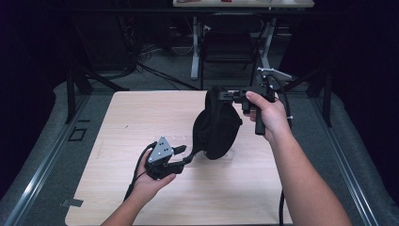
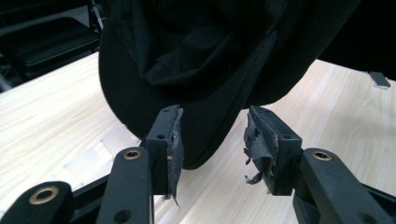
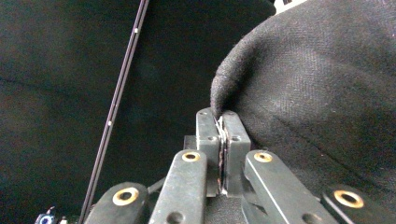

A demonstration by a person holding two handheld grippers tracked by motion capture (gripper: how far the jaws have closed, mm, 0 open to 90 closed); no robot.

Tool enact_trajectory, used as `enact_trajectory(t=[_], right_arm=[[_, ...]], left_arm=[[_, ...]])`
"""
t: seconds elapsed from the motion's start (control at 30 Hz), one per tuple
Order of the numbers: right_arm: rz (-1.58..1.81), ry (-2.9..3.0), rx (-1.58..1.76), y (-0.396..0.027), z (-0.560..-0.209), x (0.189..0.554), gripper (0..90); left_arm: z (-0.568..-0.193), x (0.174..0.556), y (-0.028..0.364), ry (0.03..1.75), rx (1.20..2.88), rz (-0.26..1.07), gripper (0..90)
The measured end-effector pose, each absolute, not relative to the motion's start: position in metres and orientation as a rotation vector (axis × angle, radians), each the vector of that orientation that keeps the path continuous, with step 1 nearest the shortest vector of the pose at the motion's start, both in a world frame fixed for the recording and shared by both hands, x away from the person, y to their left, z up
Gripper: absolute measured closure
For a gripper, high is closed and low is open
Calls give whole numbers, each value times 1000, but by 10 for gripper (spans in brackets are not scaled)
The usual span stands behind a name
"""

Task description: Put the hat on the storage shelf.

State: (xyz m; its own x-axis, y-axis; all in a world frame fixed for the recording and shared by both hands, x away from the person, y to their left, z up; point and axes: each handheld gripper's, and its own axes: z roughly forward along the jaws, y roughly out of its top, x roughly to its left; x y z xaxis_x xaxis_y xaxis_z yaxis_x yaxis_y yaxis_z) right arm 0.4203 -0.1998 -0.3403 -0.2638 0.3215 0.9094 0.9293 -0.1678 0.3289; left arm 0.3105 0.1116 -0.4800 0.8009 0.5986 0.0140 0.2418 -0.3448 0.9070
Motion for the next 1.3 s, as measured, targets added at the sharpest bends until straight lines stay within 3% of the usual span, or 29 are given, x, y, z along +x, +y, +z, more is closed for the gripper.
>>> enact_trajectory(t=[0.3, 1.3], right_arm=[[-1458, -1566, -1431, -190, -338, 421, 888], [-1473, -1555, -1413, -166, -338, 423, 886]], left_arm=[[-481, 315, 100, 631, 1959, 425, 655], [-483, 316, 90, 580, 2011, 512, 819]])
